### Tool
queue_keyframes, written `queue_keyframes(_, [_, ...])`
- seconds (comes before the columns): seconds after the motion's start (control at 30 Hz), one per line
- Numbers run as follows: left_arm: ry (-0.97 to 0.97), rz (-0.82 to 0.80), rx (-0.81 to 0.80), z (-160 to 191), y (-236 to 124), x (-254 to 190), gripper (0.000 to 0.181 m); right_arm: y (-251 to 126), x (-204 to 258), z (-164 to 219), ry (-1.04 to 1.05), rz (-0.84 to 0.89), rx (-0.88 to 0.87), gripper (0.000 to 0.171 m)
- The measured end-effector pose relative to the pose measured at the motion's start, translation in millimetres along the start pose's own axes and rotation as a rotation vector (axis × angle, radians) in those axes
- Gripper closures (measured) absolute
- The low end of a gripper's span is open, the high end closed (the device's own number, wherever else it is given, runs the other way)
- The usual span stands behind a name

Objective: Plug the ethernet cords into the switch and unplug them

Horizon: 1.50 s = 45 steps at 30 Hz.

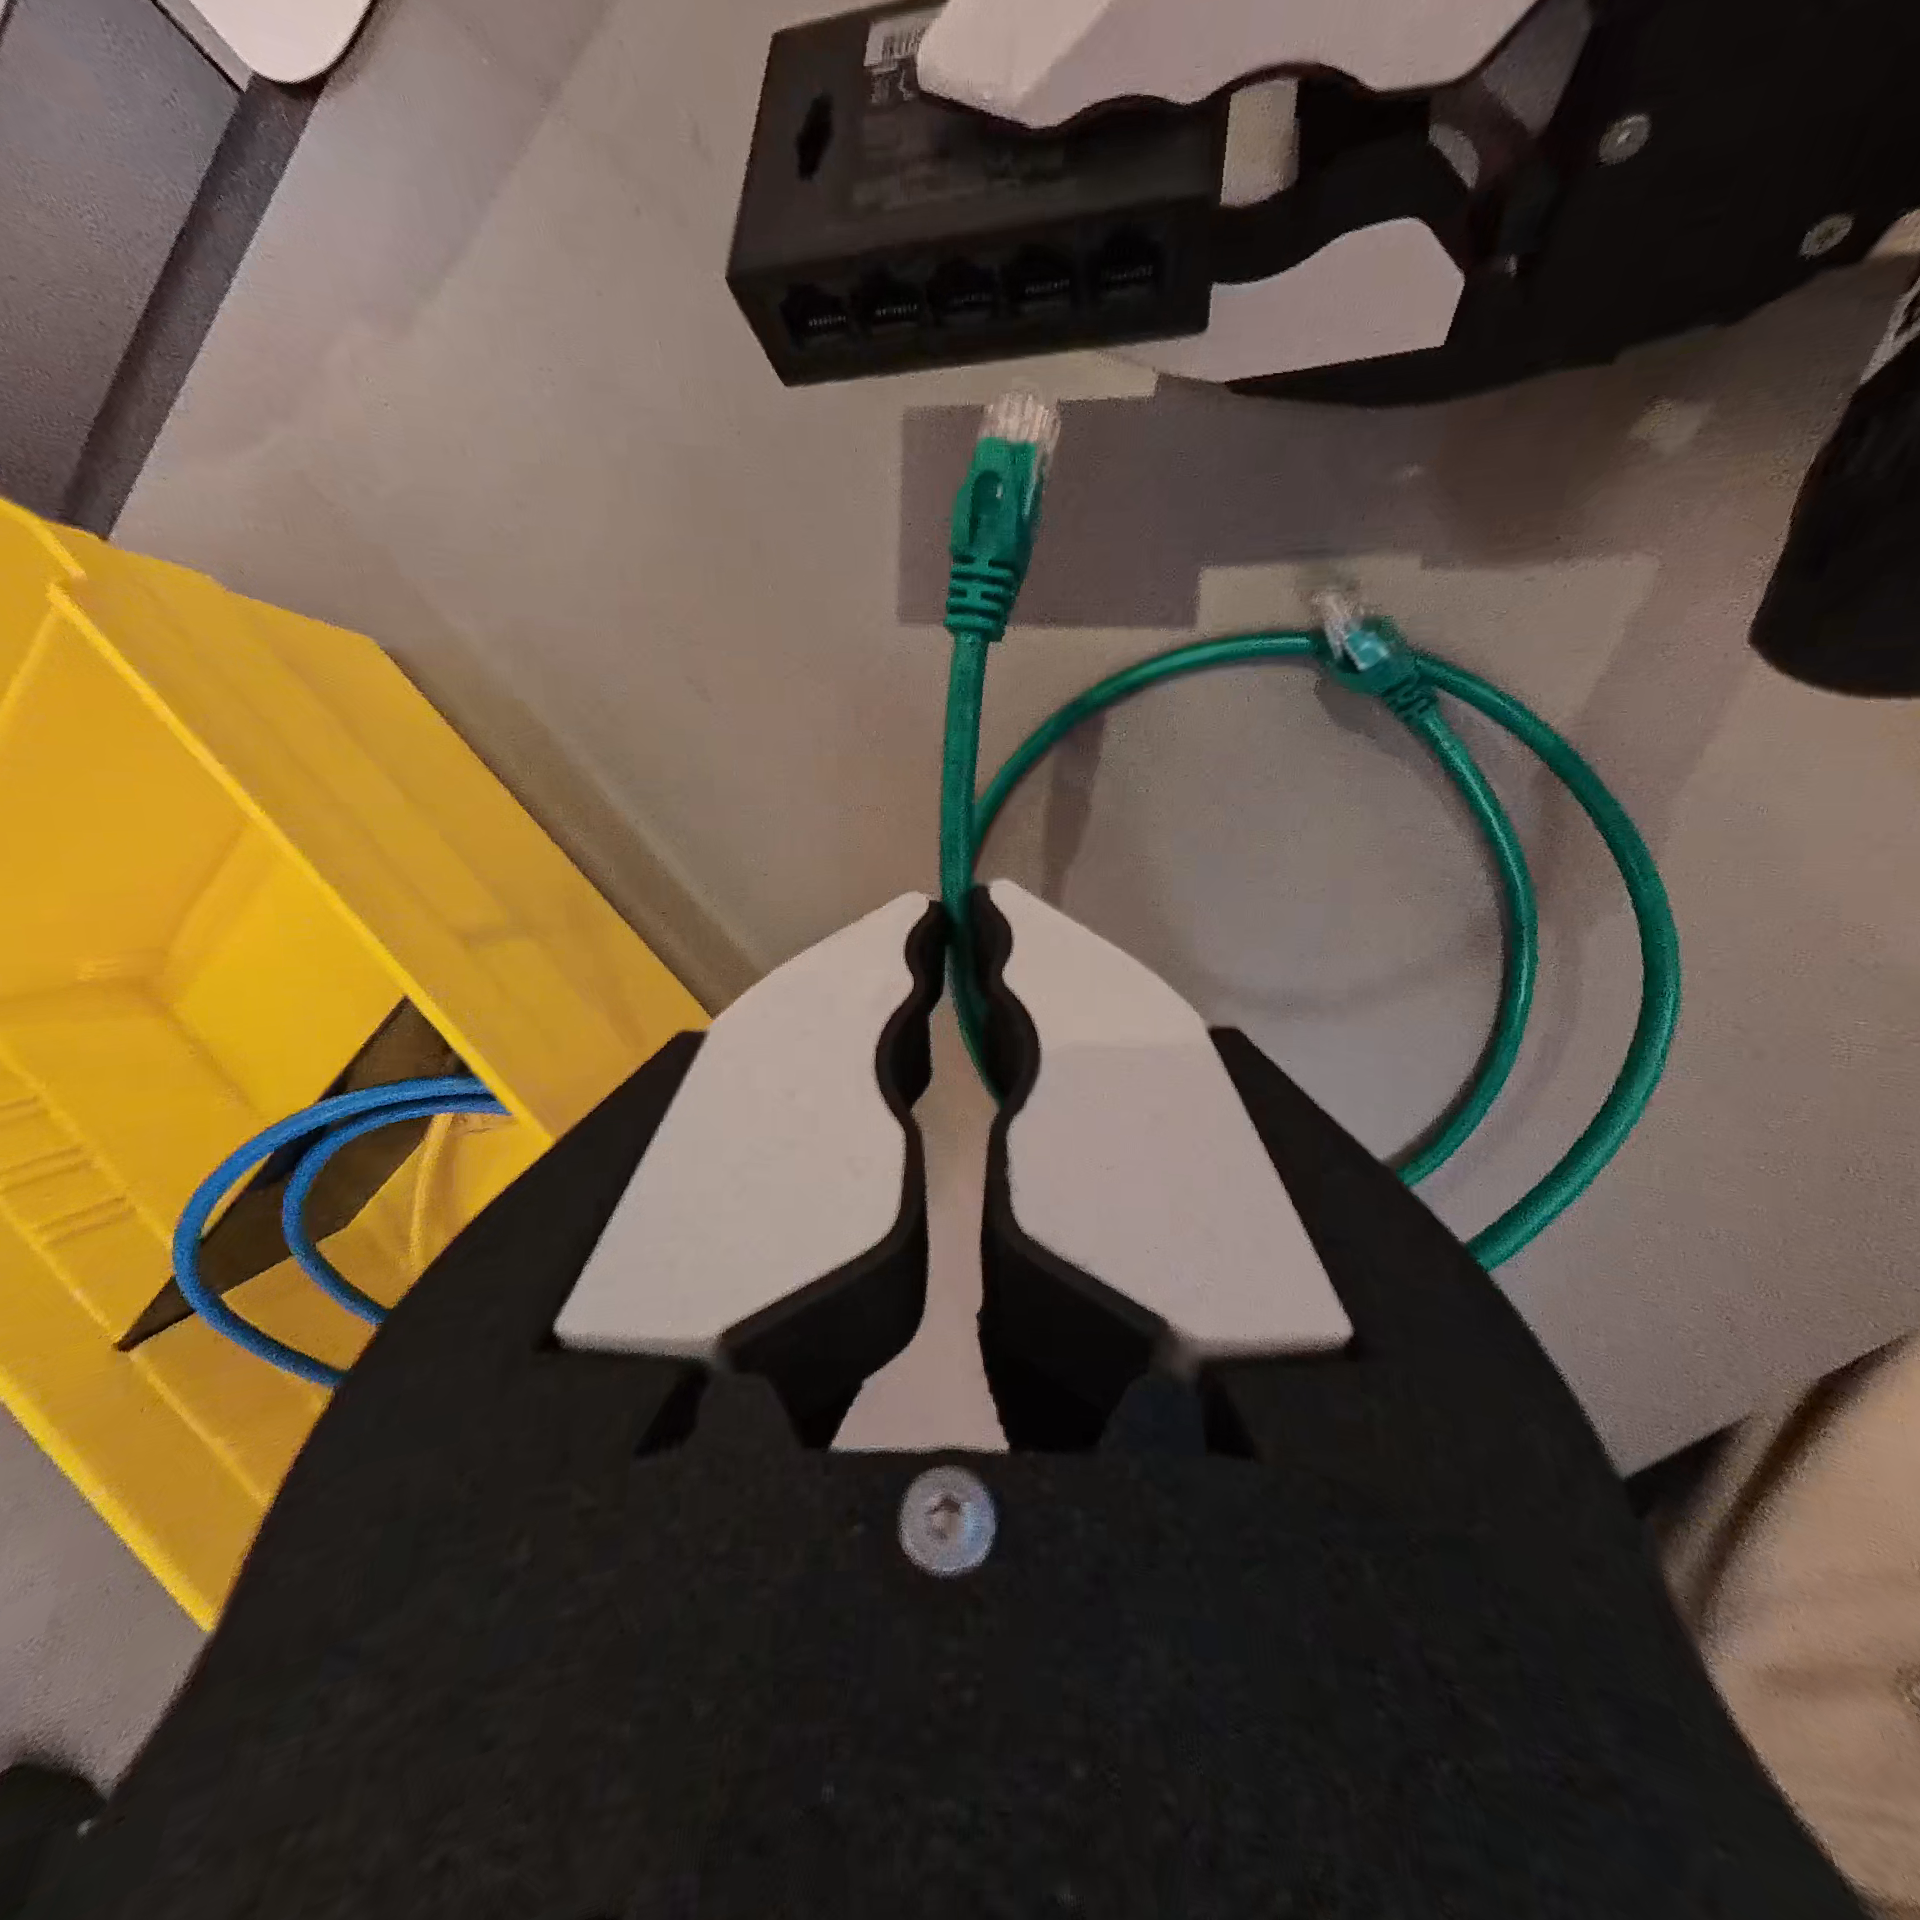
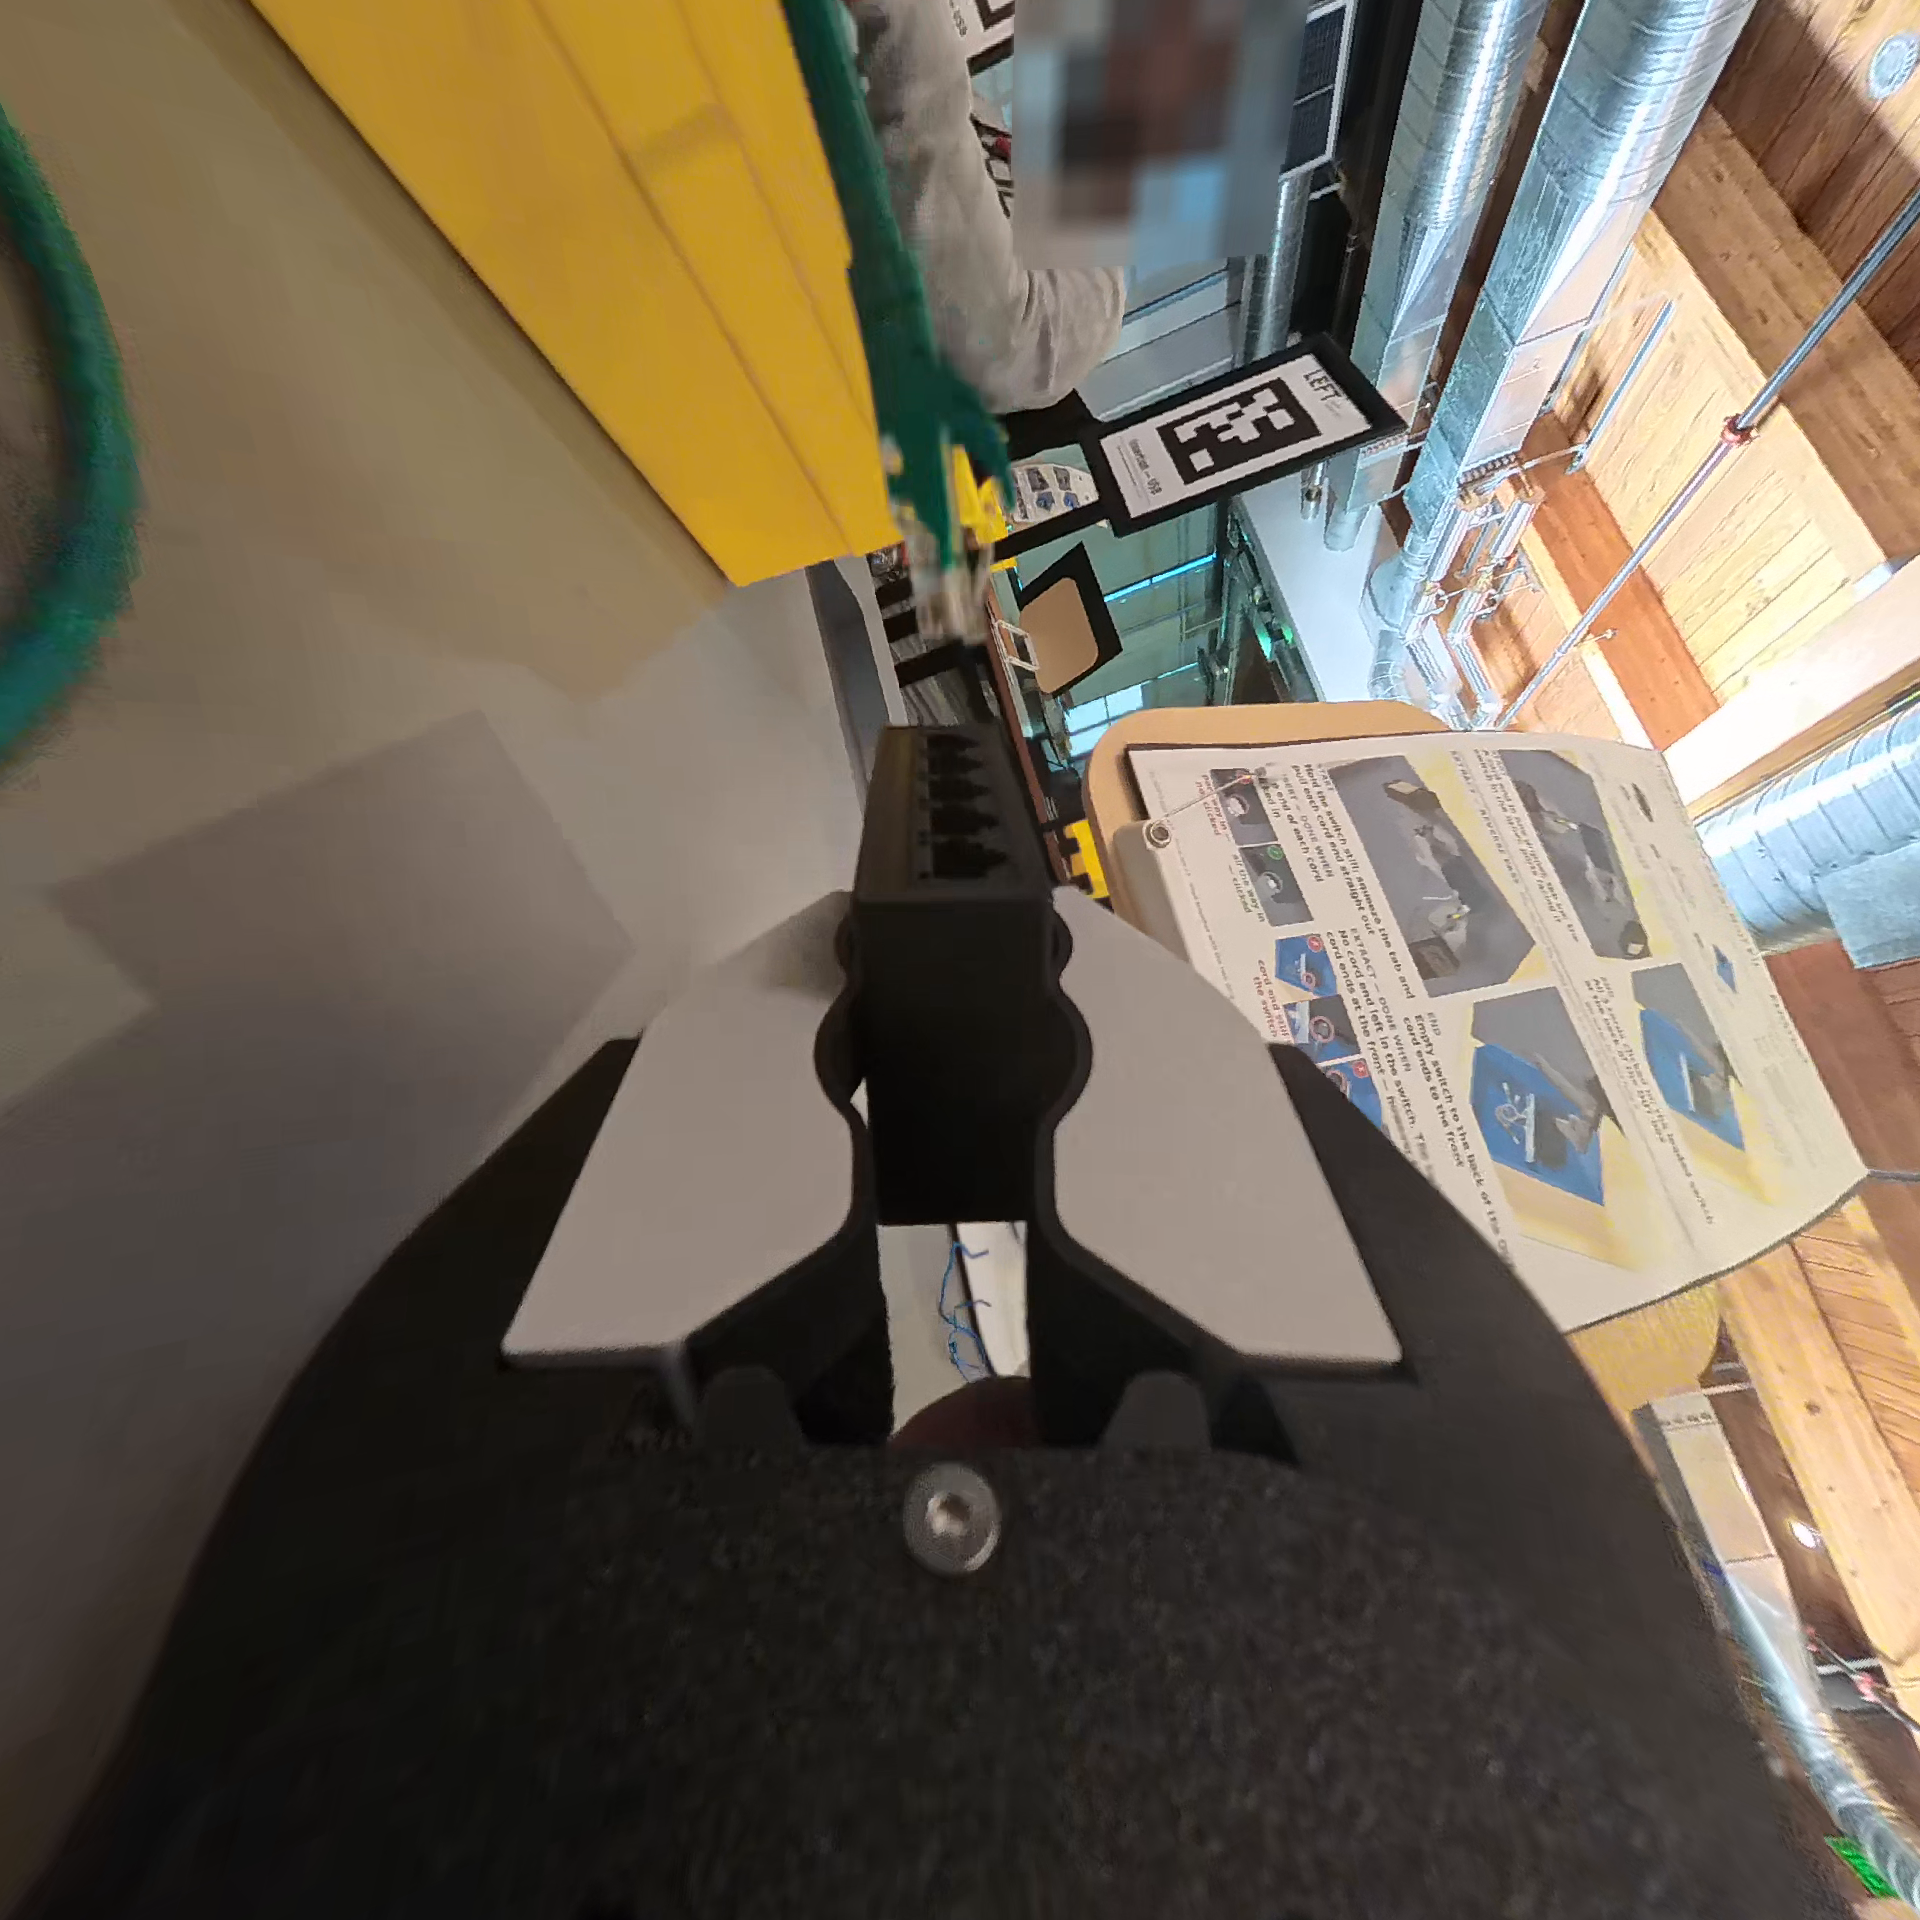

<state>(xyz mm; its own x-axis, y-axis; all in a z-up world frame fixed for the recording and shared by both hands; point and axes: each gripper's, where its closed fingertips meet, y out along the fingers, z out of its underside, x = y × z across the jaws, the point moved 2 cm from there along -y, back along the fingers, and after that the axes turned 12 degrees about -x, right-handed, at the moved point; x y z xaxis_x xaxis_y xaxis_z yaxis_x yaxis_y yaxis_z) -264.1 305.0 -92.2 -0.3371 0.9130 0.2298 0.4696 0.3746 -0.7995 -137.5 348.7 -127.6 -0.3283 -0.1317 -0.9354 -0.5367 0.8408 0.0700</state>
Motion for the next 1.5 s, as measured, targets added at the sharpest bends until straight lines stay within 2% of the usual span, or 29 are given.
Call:
queue_keyframes(0.17, [0.009, 0.023, 0.034, -7.4, 12.8, -8.0, 0.177, -0.1, 1.2, 0.5, -0.018, -0.004, 0.009, 0.142])
queue_keyframes(0.67, [-0.035, 0.041, 0.051, -10.1, 19.7, -18.4, 0.177, 0.9, 5.6, 2.1, -0.051, -0.024, 0.028, 0.142])
queue_keyframes(1.1, [-0.098, 0.076, -0.002, -14.3, 18.2, -14.1, 0.177, 1.6, 8.3, 4.3, -0.045, -0.041, 0.037, 0.142])
queue_keyframes(1.5, [-0.219, 0.122, -0.113, -19.4, 12.2, -8.9, 0.177, 2.5, 9.9, 4.1, -0.028, -0.05, 0.034, 0.142])
